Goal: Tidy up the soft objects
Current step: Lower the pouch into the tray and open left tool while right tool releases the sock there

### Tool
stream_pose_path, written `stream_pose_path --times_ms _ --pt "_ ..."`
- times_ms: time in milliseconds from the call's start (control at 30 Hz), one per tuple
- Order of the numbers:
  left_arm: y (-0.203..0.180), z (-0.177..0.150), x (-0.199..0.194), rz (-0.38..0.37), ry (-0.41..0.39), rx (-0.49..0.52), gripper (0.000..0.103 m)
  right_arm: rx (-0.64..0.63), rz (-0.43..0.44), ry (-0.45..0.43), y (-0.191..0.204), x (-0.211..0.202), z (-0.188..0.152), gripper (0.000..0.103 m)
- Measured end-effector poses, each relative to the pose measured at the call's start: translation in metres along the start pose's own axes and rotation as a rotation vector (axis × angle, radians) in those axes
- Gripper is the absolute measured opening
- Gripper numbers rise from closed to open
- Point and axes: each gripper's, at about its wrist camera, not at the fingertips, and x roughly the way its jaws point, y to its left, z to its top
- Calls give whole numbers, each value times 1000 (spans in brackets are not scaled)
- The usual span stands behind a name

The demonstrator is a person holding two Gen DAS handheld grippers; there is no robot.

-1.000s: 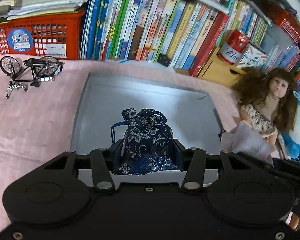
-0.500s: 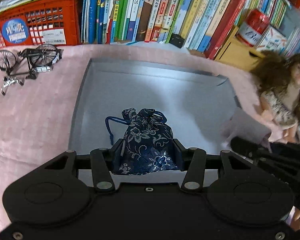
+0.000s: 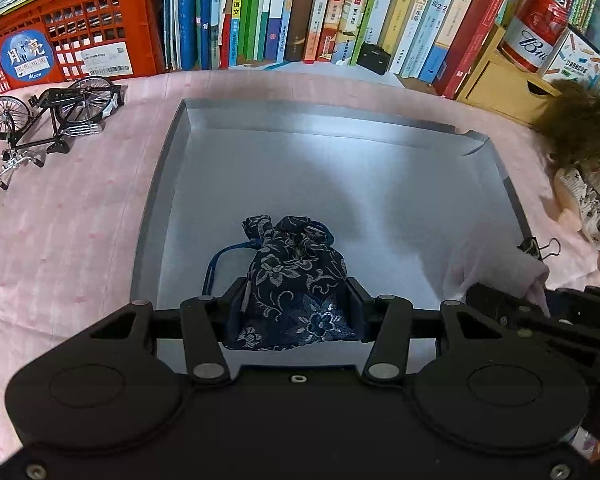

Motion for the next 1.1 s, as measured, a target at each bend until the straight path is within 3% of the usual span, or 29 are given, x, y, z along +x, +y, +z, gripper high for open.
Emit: stream_pose_path --times_ms 633,767,800,900,1000,1100 --pt "-2 0 13 10 23 3 48 -33 -7 43 6 15 0 34" --pt "-2 0 13 7 23 2 49 -23 -2 41 5 15 -1 38" --pt "-1 0 12 6 24 -1 49 -22 -1 40 4 14 -1 44" --pt "-1 1 8 -3 26 -5 56 -16 2 34 3 10 1 54" --pt "0 2 -4 2 -16 -1 68 -8 7 8 1 1 3 57" --pt "-2 3 -19 18 -49 11 74 6 15 -14 -1 -9 4 60"
